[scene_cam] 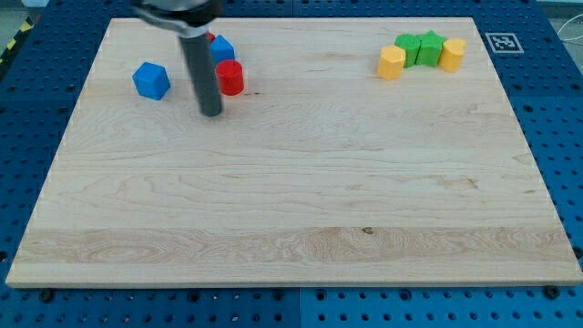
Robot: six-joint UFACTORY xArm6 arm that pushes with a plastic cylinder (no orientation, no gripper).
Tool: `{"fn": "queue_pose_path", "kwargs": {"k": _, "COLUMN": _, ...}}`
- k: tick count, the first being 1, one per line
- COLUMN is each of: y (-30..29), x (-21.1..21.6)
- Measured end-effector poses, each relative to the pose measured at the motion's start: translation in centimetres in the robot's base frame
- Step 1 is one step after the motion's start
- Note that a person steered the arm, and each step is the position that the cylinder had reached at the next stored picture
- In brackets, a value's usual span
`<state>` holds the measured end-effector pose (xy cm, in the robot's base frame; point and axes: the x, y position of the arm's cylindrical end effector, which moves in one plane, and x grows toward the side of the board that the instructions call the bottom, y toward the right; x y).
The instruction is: Move the red circle to the top center
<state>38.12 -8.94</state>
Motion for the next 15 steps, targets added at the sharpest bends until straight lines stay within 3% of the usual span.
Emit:
{"fn": "queue_pose_path", "kwargs": {"k": 1, "y": -1.4, "x": -1.9}}
{"fn": "queue_pose_path", "kwargs": {"k": 2, "y": -3.2, "x": 1.4}}
{"fn": "queue_pose_path", "kwargs": {"k": 3, "y": -7.5, "x": -0.3}}
{"fn": "queue_pose_path", "kwargs": {"k": 5, "y": -3.8, "x": -5.8}}
{"fn": "queue_pose_path", "kwargs": {"k": 6, "y": -1.9, "x": -6.3}}
{"fn": "queue_pose_path", "kwargs": {"k": 11, "y": 6.3, "x": -3.0}}
{"fn": "queue_pose_path", "kwargs": {"k": 13, "y": 2.2, "x": -4.5}}
{"fn": "queue_pose_path", "kwargs": {"k": 15, "y": 5.9, "x": -4.2}}
